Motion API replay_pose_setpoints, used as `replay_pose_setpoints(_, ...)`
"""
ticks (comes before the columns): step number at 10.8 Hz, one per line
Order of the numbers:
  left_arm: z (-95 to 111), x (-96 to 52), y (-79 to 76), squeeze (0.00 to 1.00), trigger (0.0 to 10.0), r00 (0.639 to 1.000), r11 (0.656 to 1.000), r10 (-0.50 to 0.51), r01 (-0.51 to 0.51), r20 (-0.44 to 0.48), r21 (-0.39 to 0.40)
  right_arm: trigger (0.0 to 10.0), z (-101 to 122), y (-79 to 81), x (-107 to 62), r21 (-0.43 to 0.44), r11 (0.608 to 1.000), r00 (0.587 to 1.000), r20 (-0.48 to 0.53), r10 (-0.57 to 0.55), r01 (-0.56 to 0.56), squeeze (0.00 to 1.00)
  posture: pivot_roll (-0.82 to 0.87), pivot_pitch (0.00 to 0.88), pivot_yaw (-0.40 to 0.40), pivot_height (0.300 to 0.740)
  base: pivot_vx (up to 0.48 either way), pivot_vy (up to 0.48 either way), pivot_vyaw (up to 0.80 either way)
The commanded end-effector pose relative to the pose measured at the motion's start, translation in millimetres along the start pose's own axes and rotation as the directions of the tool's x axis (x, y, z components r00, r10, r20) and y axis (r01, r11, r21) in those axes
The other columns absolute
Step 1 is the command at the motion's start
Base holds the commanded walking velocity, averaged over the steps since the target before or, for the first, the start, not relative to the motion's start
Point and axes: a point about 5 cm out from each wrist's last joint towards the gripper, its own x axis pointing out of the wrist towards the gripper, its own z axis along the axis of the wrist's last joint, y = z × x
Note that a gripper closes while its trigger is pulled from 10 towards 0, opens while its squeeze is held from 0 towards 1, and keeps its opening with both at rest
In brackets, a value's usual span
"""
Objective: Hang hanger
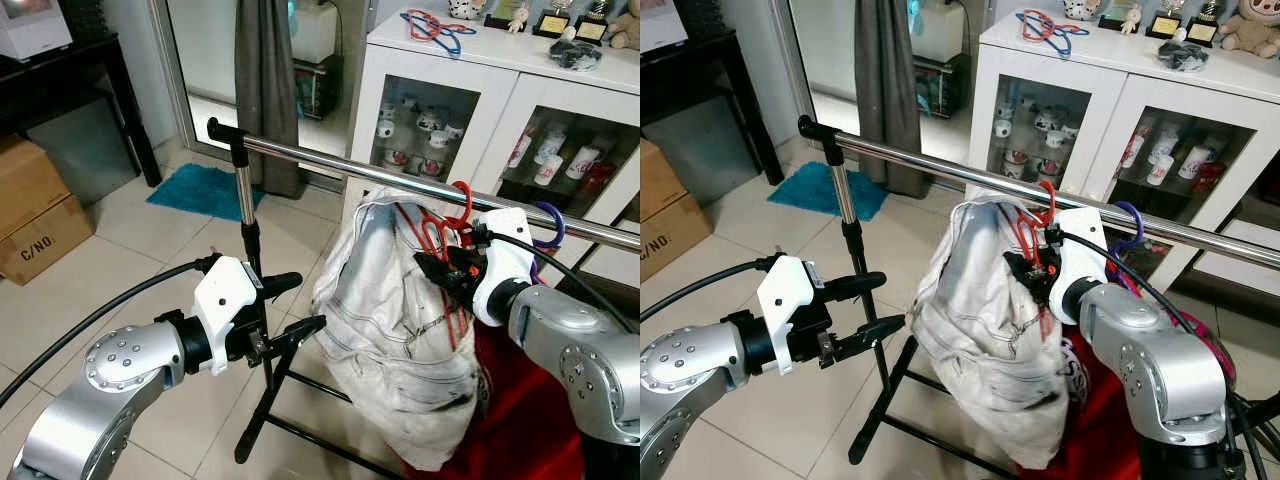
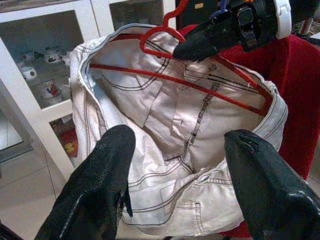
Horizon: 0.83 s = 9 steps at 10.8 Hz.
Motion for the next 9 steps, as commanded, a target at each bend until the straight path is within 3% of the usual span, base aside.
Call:
replay_pose_setpoints(1, -0.3, 0.9, -0.8, 0.0, 10.0, 1.0, 1.0, -0.017, 0.017, -0.005, 0.006, 0.0, 2.4, -2.2, 0.0, 0.004, 1.0, 1.0, -0.007, -0.01, 0.01, 0.0, -0.04, 0.0, -0.05, 0.74, 0.0, 0.0, 0.0)
replay_pose_setpoints(9, -2.5, -1.4, -1.5, 0.0, 10.0, 1.0, 1.0, -0.017, 0.017, -0.021, 0.012, 0.0, -3.0, 1.1, 6.4, 0.016, 0.999, 0.999, -0.025, -0.033, 0.033, 0.0, -0.03, 0.0, -0.05, 0.74, 0.0, 0.0, 0.0)
